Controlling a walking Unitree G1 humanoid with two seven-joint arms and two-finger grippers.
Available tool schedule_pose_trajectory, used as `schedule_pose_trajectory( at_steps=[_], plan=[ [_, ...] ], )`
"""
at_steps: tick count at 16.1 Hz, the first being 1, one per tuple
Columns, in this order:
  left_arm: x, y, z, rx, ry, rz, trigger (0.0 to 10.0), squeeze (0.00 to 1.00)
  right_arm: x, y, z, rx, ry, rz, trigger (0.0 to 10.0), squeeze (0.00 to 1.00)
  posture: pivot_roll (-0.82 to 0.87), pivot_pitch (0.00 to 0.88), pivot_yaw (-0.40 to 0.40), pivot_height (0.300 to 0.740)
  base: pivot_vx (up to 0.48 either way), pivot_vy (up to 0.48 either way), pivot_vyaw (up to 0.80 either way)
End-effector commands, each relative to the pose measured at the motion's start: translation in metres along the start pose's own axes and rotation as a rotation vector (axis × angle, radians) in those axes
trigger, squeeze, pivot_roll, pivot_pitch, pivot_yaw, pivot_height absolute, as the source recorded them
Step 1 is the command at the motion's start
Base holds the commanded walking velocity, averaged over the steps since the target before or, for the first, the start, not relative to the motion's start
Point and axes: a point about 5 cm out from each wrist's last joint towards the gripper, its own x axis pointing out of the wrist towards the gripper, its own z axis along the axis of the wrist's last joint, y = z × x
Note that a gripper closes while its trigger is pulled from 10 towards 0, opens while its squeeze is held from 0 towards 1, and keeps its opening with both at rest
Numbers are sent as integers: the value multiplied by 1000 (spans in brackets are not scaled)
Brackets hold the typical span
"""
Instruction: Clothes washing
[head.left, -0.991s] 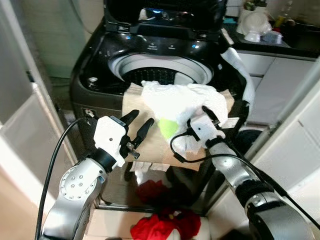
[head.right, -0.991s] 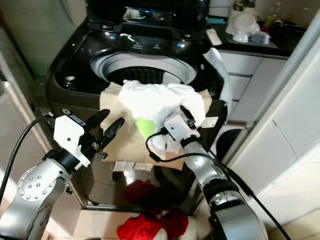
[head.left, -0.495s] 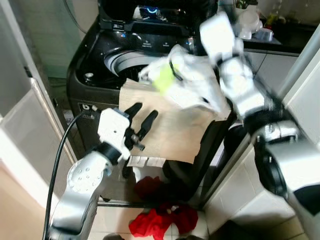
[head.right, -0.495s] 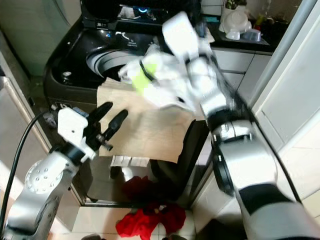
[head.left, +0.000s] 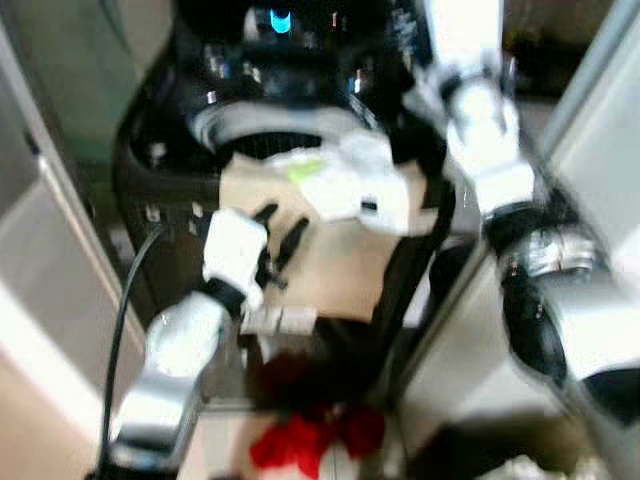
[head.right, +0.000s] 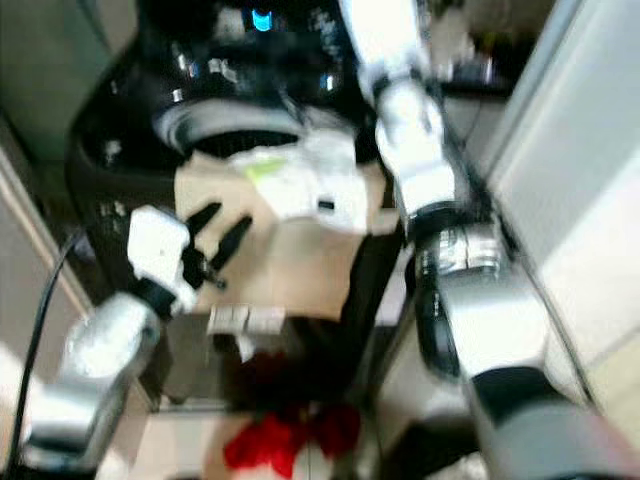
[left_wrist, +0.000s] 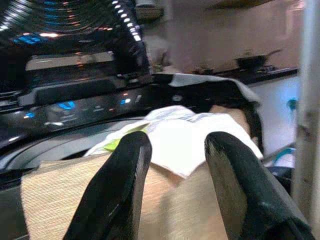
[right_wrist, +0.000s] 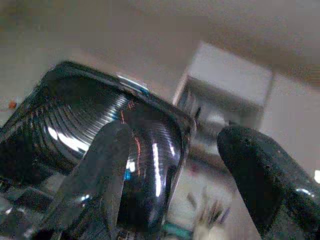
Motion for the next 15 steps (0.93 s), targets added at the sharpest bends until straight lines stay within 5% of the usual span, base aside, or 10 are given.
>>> schedule_pose_trajectory(
  at_steps=[1, 3, 4, 8, 15],
  plan=[
    [2, 3, -3, 17, 24, 41, 10000, 0, -5, -3, 3, 31, -26, -26, 10000, 0, 87, 0, -80, 740, 0, 0, 0],
    [4, 6, -7, 13, 35, 96, 10000, 0, -27, -4, -1, 30, -35, -35, 10000, 0, 68, 0, -79, 740, 0, 0, 0],
    [6, 6, -11, -9, 50, 127, 10000, 0, -45, -6, -10, 102, 34, -77, 10000, 0, 68, 0, -79, 740, 0, 0, 0],
    [25, 3, -14, -49, 43, 173, 10000, 0, -114, 7, -61, 151, 342, -24, 10000, 0, 14, 0, -56, 740, 0, 0, 0],
    [35, 2, -15, -66, 21, 186, 10000, 0, -120, 13, -57, 162, 402, 37, 10000, 0, 7, 0, -55, 740, 0, 328, 0]
  ],
)
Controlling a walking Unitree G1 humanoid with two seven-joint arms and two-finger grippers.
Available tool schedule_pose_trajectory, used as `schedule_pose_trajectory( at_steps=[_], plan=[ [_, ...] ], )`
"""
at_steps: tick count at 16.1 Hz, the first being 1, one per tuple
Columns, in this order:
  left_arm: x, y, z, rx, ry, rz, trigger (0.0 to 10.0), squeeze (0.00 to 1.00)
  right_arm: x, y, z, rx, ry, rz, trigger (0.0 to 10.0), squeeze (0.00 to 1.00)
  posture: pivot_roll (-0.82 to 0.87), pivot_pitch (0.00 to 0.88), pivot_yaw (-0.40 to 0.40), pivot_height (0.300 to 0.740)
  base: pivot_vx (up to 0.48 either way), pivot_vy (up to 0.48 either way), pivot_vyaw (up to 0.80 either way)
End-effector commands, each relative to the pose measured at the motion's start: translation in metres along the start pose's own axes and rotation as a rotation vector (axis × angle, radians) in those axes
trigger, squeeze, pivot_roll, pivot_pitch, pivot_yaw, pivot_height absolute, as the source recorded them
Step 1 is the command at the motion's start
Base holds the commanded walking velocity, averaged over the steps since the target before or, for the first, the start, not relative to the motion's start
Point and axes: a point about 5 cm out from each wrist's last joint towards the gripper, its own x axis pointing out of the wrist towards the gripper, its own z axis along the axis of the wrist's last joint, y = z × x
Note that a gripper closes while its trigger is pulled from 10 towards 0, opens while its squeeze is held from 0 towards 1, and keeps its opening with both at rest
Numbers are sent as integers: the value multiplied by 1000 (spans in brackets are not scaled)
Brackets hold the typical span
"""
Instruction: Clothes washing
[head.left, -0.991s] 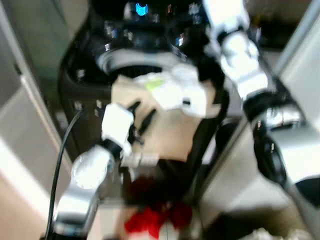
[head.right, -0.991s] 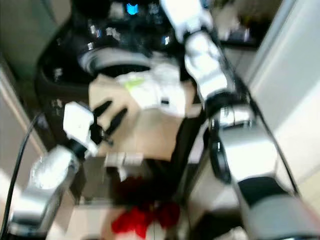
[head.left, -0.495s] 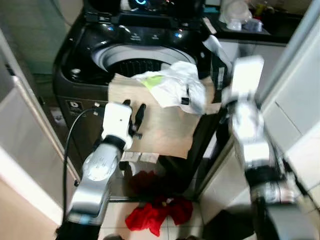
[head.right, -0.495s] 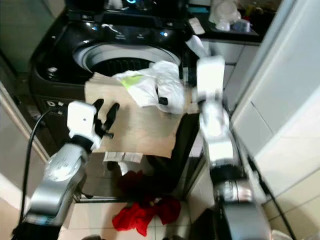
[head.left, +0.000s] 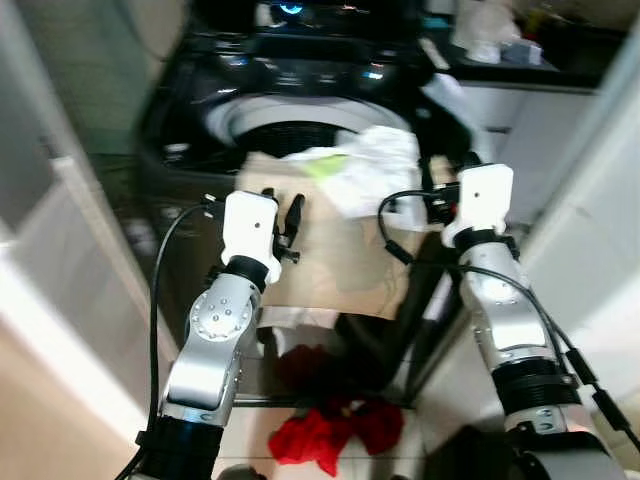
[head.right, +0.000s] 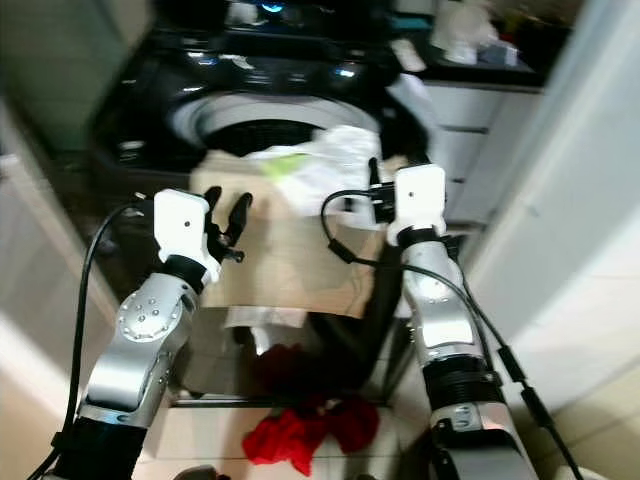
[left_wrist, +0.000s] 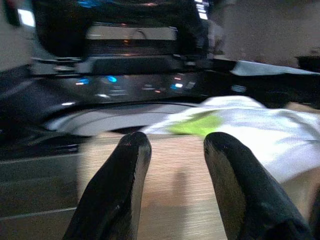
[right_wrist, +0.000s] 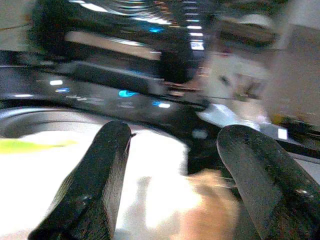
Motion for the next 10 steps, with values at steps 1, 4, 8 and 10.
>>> schedule_pose_trajectory(
  at_steps=[1, 4, 8, 10],
  plan=[
    [1, 1, 0, 12, -4, 7, 10000, 0, -1, -1, 3, -2, -3, 9, 10000, 0, 9, 0, -58, 740, 0, 0, 0],
    [0, 0, 1, 14, -19, 12, 10000, 0, -2, -2, 3, -4, 10, 16, 10000, 0, 10, 0, -59, 740, 0, 0, 0],
    [1, 2, -1, 22, -9, 20, 10000, 0, -4, -3, -2, -3, 45, 15, 10000, 0, 7, 0, -56, 740, 0, 0, 0],
    [2, 2, -1, 15, -10, 16, 10000, 0, -5, -2, -5, -3, 56, 18, 10000, 0, 7, 0, -56, 740, 0, 0, 0]
  ],
)
